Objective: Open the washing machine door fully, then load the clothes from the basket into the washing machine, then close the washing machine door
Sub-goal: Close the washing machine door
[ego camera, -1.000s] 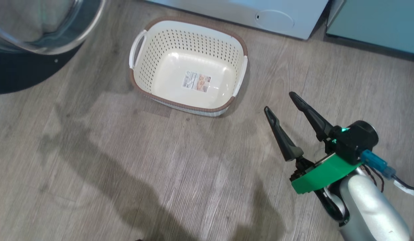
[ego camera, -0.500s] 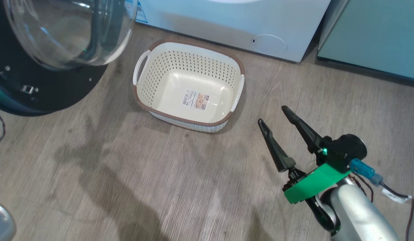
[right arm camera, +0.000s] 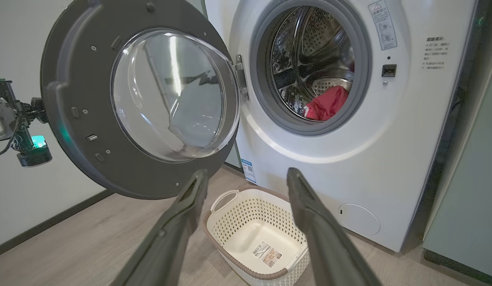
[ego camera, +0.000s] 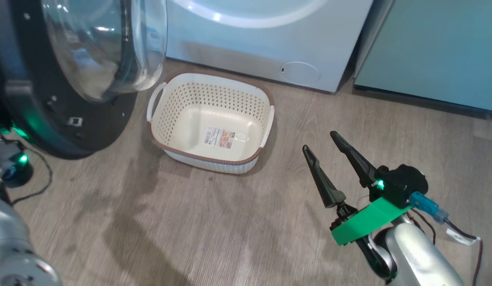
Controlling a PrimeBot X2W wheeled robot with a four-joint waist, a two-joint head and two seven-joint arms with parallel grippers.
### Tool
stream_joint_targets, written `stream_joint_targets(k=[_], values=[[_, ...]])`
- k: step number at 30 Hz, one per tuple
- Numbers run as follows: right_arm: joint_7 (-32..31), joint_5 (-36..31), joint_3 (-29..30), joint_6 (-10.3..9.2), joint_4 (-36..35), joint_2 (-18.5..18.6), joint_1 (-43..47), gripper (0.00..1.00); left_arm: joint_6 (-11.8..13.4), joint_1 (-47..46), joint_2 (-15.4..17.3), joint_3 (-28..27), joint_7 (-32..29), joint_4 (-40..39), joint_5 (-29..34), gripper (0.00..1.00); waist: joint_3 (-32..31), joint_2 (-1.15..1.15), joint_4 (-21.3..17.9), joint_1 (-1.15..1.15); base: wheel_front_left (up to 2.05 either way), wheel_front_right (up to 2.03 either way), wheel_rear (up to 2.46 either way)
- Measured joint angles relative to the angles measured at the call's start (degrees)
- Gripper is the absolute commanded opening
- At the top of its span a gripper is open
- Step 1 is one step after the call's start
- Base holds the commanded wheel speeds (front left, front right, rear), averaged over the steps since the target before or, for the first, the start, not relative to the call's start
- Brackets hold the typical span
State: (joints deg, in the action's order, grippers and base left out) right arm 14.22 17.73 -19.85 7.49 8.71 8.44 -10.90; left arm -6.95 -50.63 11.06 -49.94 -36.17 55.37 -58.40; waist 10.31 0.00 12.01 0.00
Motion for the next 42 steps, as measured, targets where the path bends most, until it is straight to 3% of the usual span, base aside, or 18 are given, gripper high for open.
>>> stream_joint_targets(k=[11,15,19,25,33,42], values=[[0.24,-0.01,0.74,0.0,0.64,-1.3,2.32,1.0,-0.01,5.92,-8.28,2.9,-5.26,-9.57,-4.69,0.0,-1.89,0.0,-3.27,0.0,0.0,0.0,0.0],[0.24,-0.02,1.11,0.0,0.59,-1.44,2.32,1.0,-0.01,7.89,-9.37,4.17,-7.4,-11.96,-7.49,0.0,-2.03,0.0,-5.12,0.0,0.0,0.0,0.0],[0.24,-0.1,1.25,0.0,0.49,-1.48,2.32,1.0,-0.02,9.66,-9.21,8.95,-9.04,-12.37,-15.4,0.0,-1.75,0.0,-7.75,0.0,0.0,0.0,0.0],[0.24,-0.1,1.27,0.0,0.16,-1.51,2.3,1.0,-0.02,10.53,-9.48,18.51,-6.83,-11.21,-23.08,0.0,-1.04,0.0,-10.54,0.0,0.0,0.0,0.0],[0.24,-0.11,1.85,0.0,-0.08,-1.53,2.24,1.0,-0.02,12.88,-9.68,31.69,0.76,-11.76,-34.19,0.0,0.61,0.0,-15.37,0.0,0.0,0.0,0.0],[0.24,-0.19,2.53,0.0,-0.63,-2.13,1.94,1.0,-0.01,11.91,-9.68,39.01,10.18,-12.88,-40.42,0.0,3.42,0.0,-20.98,0.0,0.0,0.0,0.0]])
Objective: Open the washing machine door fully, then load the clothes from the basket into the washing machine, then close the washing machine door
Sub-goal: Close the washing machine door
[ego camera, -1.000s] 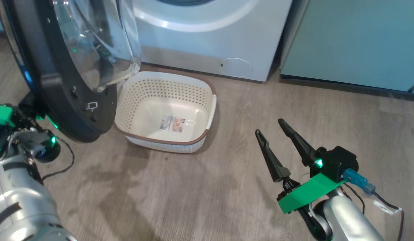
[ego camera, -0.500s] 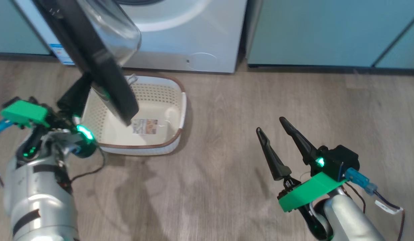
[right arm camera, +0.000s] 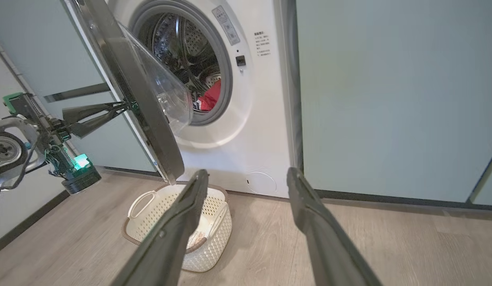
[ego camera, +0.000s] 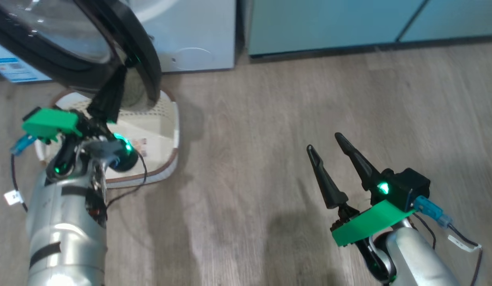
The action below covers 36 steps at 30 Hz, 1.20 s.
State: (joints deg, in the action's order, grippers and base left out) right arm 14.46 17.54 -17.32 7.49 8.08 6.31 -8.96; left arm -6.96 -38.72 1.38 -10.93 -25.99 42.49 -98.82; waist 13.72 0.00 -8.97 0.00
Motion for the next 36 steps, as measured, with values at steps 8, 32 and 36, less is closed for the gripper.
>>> stream_joint_targets(k=[8,32,36], values=[[0.0,0.01,0.52,0.0,-0.48,-1.03,-1.09,1.0,0.01,-4.94,0.12,-2.55,8.87,0.74,-0.54,0.0,2.56,0.0,-5.52,0.0,0.0,0.0,0.0],[0.0,0.78,0.33,0.0,-0.26,-2.86,-1.1,1.0,-0.01,-17.73,1.4,-8.1,24.57,4.56,2.6,0.0,5.87,0.0,-18.18,0.0,0.0,0.0,0.0],[0.0,0.78,0.53,0.0,-0.07,-2.89,-1.09,1.0,-0.01,-17.51,1.34,-8.0,24.02,4.99,3.1,0.0,4.79,0.0,-18.27,0.0,0.0,0.0,0.0]])
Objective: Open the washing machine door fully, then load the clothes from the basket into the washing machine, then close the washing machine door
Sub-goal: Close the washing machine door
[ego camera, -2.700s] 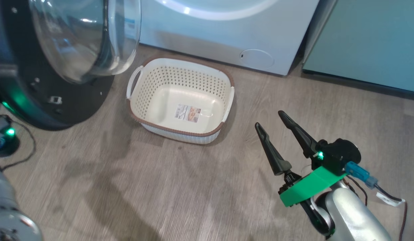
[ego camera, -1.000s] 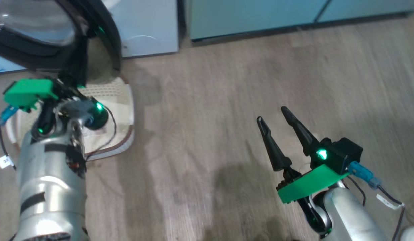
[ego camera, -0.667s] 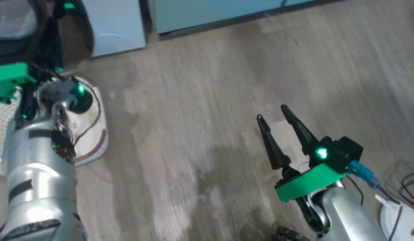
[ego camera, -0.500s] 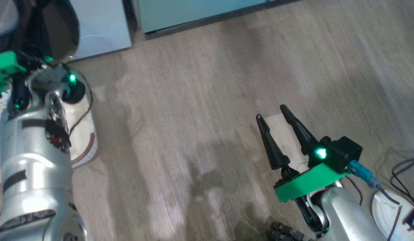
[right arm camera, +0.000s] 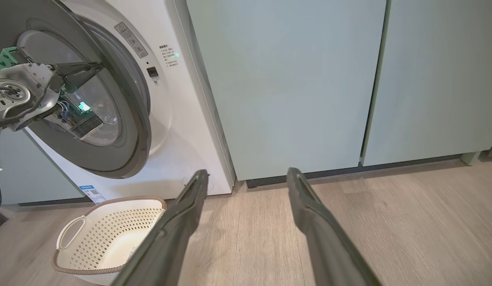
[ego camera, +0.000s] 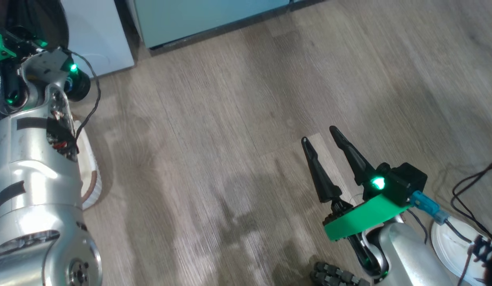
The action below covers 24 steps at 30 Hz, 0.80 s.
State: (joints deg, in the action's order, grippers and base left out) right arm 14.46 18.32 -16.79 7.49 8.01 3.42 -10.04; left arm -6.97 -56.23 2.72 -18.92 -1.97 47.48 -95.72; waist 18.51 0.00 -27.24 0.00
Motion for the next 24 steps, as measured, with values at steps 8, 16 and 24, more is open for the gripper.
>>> stream_joint_targets(k=[8,16,24], values=[[0.0,-0.2,0.63,0.0,0.57,-0.11,0.13,1.0,0.0,6.26,-0.71,1.76,-3.55,0.07,0.51,0.0,-3.34,0.0,2.58,0.0,0.0,0.0,0.0],[0.0,-1.21,3.34,0.0,1.09,0.0,1.8,1.0,0.0,16.89,-0.98,9.24,-8.42,-1.81,3.26,0.0,-7.74,0.0,6.7,0.0,0.0,0.0,0.0],[0.0,-1.78,5.73,0.0,1.45,0.31,5.01,1.0,-0.42,32.22,0.88,27.71,-5.7,-12.68,19.5,0.0,-12.28,0.0,13.32,0.0,0.0,0.0,0.0]])
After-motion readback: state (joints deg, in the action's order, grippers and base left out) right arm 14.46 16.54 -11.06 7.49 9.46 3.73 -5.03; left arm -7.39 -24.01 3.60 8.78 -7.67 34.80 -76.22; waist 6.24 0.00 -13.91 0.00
